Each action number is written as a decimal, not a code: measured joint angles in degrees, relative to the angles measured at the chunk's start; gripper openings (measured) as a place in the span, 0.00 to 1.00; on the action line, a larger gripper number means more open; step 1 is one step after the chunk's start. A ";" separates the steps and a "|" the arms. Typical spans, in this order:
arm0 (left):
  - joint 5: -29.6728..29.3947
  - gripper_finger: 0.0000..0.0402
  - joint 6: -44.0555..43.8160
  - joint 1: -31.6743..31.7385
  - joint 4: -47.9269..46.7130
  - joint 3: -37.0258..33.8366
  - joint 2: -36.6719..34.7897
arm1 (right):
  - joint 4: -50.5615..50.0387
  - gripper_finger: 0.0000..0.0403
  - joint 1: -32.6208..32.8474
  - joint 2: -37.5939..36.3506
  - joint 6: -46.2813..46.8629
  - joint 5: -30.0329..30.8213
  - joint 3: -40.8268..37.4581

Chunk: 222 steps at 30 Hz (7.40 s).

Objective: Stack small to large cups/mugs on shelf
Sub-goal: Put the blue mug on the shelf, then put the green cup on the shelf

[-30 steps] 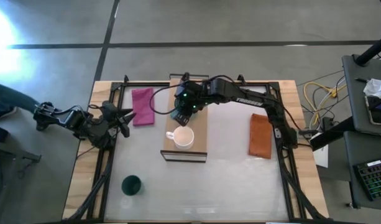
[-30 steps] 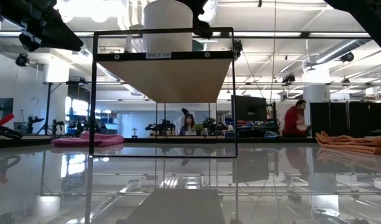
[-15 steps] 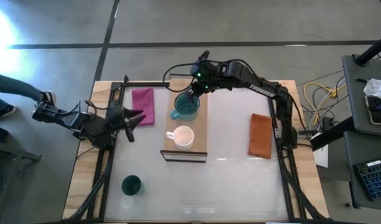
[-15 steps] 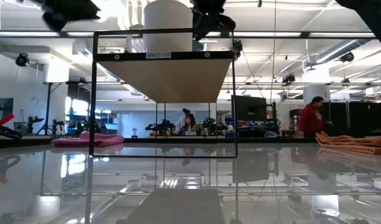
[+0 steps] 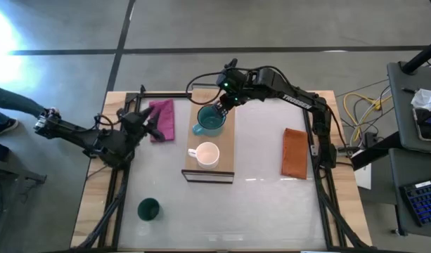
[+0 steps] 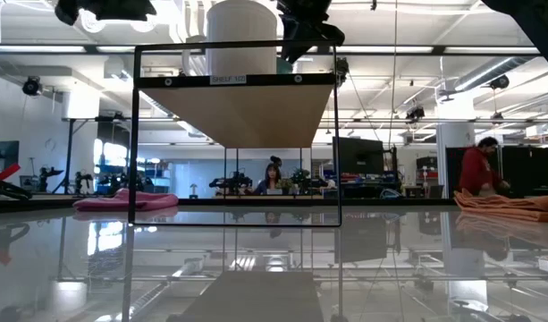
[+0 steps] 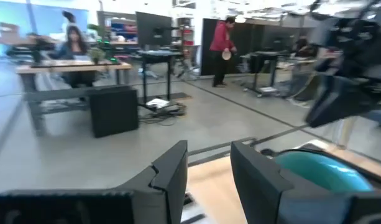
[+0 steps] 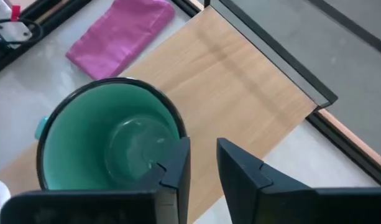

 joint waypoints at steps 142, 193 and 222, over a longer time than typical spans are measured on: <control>76.99 0.03 -15.05 38.74 -45.36 11.40 11.69 | 10.17 0.11 -11.95 -6.62 -4.70 -5.22 -18.34; 76.94 0.34 -58.73 -24.87 -61.80 18.82 25.34 | -0.65 0.54 -7.54 -25.72 -2.04 -2.36 -40.55; 76.50 0.08 -61.65 -24.76 -63.17 18.19 28.69 | 4.87 0.54 -7.43 -29.55 -2.21 -2.40 -43.43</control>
